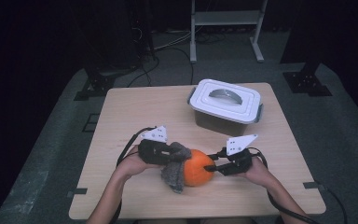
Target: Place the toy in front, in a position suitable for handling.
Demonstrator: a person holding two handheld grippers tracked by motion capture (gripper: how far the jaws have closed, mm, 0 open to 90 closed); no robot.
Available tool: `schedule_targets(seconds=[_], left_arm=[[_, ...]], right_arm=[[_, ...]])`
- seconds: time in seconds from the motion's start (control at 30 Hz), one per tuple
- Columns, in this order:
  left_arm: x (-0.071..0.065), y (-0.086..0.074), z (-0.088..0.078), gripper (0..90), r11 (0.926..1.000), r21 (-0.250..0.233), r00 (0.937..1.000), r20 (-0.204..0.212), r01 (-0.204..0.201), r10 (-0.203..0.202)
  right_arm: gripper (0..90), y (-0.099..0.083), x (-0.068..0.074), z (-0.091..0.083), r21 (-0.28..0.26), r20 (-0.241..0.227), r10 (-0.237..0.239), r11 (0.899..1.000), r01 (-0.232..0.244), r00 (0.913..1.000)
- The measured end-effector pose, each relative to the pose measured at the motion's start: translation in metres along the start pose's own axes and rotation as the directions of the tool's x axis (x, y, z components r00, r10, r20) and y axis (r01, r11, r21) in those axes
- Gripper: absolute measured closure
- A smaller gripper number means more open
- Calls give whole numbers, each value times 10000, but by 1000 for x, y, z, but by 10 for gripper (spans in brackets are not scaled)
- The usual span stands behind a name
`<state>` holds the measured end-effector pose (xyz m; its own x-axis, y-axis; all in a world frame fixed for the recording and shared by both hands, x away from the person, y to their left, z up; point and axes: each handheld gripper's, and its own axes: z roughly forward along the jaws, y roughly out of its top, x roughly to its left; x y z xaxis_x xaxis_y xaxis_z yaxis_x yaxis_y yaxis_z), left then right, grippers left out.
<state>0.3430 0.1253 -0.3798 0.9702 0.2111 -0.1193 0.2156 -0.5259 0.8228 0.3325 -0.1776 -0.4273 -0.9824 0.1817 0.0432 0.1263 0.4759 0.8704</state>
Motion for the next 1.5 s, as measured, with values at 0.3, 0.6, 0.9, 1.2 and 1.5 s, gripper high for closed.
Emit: schedule_targets(seconds=[0.3, 0.6, 0.9, 1.2, 1.5], left_arm=[[-5, 12, 13, 725, 9998, 73, 9997, 107, -199, 199], [-1, 4, 13, 720, 9998, -211, 9989, 456, 67, -57], [4, -11, 10, 714, 9993, 50, 9989, 287, 372, -373], [0, -2, 14, 715, 9999, 63, 9993, 365, 115, -117], [1, 3, 24, 715, 9996, 250, 9994, 299, 162, -170]], right_arm=[[257, 23, 12, 2, -197, 291, -113, 9997, 119, 9995], [513, 18, 12, 3, 140, 373, -704, 9975, 700, 9968], [520, 7, 10, -8, -81, 243, -730, 9973, 732, 9970], [524, 0, 8, -16, -111, 188, -813, 9966, 815, 9965], [298, 12, 13, -25, 186, 513, 153, 9997, -163, 9986]])
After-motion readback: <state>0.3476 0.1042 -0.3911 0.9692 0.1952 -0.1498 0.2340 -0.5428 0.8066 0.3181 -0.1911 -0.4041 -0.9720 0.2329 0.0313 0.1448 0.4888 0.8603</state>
